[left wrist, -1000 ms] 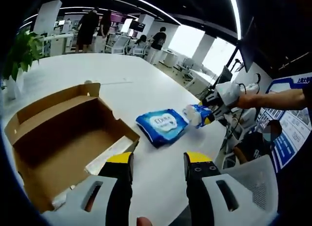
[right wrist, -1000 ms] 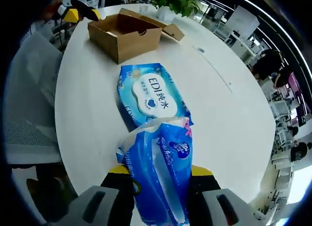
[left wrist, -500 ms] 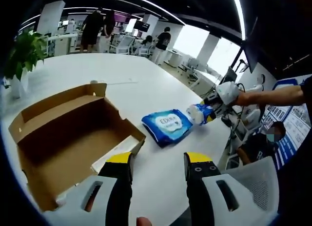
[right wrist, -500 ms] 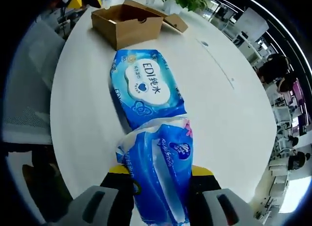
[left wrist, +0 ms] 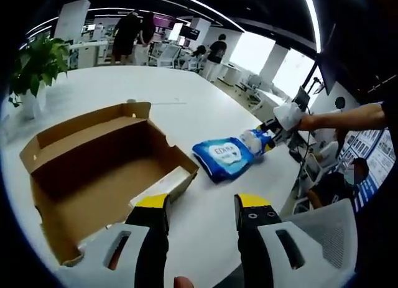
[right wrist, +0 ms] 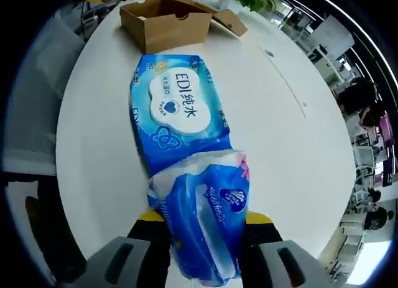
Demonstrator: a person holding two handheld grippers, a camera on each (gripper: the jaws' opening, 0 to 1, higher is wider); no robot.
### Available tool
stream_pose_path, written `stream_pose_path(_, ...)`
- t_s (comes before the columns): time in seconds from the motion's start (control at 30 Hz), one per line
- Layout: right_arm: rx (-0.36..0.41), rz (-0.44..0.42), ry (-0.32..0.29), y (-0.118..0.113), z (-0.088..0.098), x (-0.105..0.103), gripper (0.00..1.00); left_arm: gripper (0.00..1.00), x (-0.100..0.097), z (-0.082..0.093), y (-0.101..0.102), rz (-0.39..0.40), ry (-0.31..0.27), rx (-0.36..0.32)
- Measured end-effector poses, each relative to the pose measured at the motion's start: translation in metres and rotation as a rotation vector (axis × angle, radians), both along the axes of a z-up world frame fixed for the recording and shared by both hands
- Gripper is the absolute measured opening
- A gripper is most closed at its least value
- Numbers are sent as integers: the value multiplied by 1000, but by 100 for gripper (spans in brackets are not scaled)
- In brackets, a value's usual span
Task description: Operate the shoe box by opening the lid, removing the specified soft item, and placing it in the target area until the item is outside and the box remains undamaged.
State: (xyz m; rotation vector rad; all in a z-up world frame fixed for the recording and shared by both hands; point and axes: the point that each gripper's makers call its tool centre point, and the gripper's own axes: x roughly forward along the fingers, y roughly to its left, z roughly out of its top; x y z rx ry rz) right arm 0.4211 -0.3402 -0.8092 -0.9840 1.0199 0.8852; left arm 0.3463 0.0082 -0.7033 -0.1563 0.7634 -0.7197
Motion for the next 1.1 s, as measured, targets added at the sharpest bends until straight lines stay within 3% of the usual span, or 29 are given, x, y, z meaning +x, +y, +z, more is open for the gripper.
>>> stream_pose_path(0.4, -31, 32, 22, -10, -11, 5, 39, 42, -2, -6, 1, 11, 16, 12)
stream_pose_path(1.1, -46, 42, 49, -1, -25, 6, 44, 42, 0, -11, 9, 13, 18, 30)
